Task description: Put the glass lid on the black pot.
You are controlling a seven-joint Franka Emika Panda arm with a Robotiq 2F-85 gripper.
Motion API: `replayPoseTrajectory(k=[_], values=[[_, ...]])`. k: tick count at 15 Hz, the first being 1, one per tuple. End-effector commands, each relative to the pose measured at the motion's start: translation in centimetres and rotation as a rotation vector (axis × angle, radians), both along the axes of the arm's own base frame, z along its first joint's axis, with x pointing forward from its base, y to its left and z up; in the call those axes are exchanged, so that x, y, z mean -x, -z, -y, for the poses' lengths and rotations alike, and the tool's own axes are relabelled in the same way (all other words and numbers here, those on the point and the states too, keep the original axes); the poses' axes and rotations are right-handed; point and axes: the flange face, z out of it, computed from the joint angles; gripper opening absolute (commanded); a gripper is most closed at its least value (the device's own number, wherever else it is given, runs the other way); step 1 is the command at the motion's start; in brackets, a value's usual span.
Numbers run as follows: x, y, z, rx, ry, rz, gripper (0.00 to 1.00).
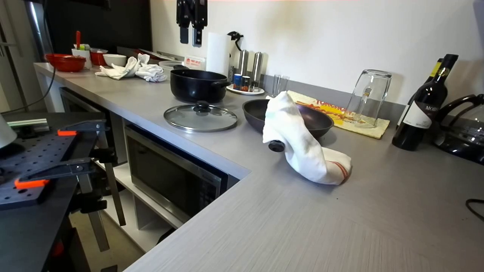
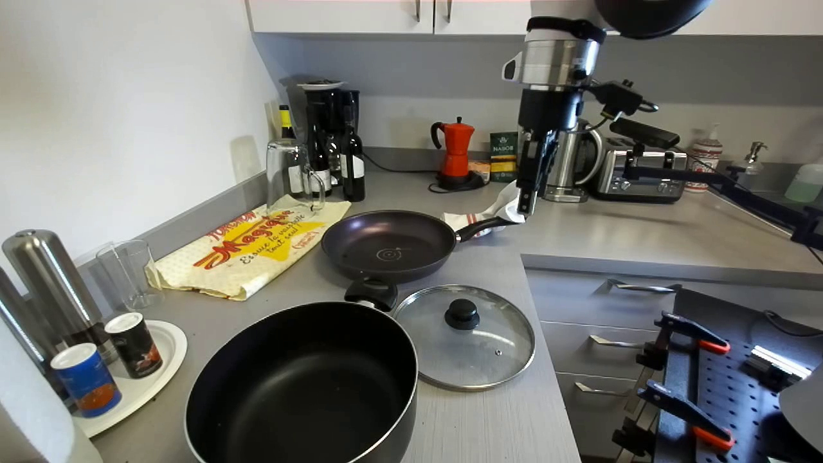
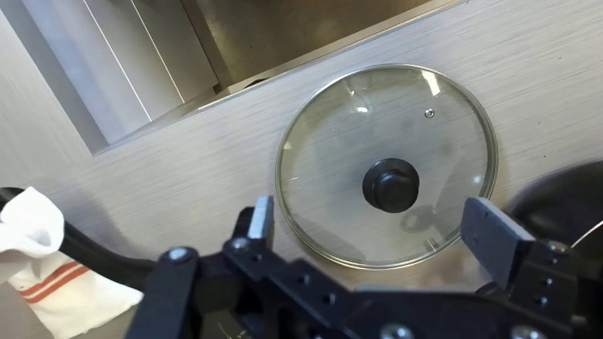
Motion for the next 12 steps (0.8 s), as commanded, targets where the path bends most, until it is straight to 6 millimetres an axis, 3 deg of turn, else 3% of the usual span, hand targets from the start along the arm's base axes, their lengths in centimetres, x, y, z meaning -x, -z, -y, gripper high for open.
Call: replayPoseTrajectory(k=[1, 12], values=[[-3.5, 2.7, -1.9, -0.002, -0.059, -0.01, 1.0], [-9.8, 11.6, -5.1, -0.04, -0.128, -0.05, 1.0]])
